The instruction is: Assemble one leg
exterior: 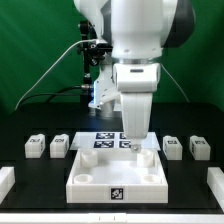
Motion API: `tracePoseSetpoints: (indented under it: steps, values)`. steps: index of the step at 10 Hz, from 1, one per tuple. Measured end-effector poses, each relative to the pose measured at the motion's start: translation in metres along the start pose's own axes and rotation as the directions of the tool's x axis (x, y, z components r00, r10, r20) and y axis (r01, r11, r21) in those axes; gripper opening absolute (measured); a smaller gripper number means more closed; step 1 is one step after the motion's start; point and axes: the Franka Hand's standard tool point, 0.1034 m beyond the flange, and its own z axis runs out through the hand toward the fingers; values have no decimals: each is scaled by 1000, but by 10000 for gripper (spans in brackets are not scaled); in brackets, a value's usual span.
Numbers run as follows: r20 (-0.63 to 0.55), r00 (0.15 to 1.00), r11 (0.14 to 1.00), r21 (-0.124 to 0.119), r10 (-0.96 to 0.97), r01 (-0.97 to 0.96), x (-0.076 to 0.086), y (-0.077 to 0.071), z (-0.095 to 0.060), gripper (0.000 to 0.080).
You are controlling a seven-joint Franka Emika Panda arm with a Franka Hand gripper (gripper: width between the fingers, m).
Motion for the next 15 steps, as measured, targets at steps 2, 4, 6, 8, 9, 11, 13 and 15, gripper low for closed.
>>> tracePoseSetpoints:
  steps: [2,4,6,8,9,11,13,15]
  values:
    - [-12,994,994,-2,-106,106,-26,-9,24,650]
    - [-17,998,998,12,-60,60,-27,-15,35,650]
    - [-15,1000,1000,14,-22,23,-28,-15,35,650]
    - [-15,1000,1000,14,-21,21,-29,-15,35,519]
    - [-15,1000,1000,14,-20,20,-29,-15,35,380]
    - [-15,1000,1000,15,-20,20,-29,-16,36,242]
    - [-15,1000,1000,10,-19,19,-29,-14,35,58]
    - [-15,1000,1000,9,-19,19,-29,-14,35,58]
